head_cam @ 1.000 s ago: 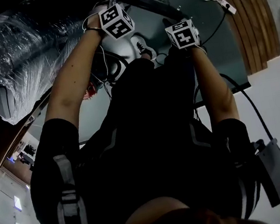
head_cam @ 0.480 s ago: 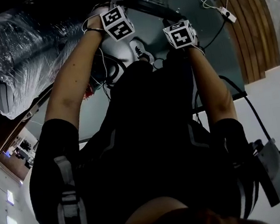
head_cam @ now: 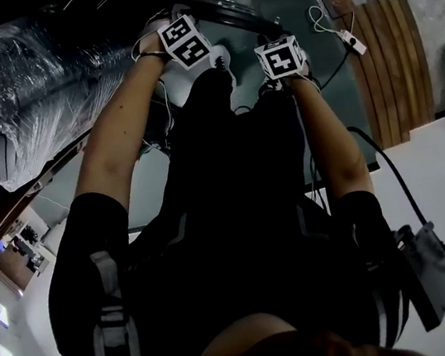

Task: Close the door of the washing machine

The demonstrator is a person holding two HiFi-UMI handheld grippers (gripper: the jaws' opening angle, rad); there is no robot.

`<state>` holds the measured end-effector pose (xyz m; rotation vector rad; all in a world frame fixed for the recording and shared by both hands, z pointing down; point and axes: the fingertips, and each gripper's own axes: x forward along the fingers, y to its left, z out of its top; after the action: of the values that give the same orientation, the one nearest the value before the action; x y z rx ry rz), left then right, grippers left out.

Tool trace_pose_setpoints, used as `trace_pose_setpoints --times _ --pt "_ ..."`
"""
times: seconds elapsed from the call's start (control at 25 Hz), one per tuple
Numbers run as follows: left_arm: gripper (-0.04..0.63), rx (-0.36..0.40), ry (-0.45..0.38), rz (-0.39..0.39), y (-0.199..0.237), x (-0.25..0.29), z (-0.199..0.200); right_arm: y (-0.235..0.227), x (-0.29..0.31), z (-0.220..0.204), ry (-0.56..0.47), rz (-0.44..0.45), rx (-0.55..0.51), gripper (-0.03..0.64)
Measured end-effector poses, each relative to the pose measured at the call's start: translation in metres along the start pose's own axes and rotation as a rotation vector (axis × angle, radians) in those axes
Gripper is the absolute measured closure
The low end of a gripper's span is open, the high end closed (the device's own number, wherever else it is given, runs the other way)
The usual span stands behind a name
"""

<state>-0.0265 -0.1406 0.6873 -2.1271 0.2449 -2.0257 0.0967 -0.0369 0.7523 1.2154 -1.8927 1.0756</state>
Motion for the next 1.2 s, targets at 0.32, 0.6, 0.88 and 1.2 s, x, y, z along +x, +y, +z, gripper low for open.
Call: trace_pose_setpoints --times 0.32,0.6,0.88,1.2 --pt "0.466 -0.037 -0.071 -0.032 0.024 0.006 0.013 -0.023 0.008 0.030 -0.022 -0.008 0.016 0.549" --pt "0.480 -0.032 -0.073 -0.075 0.047 0.011 0.024 -0.050 0.017 0.062 -0.036 -0.058 0.063 0.558" --pt "0.489 0.006 -0.071 -0.104 0.063 0.016 0.029 -0.066 0.034 0.084 -0.064 -0.072 0.140 0.561" --pt "0.488 -0.029 -0.097 -0.104 0.081 0.021 0.038 -0.095 0.042 0.107 -0.101 -0.121 0.226 0.581"
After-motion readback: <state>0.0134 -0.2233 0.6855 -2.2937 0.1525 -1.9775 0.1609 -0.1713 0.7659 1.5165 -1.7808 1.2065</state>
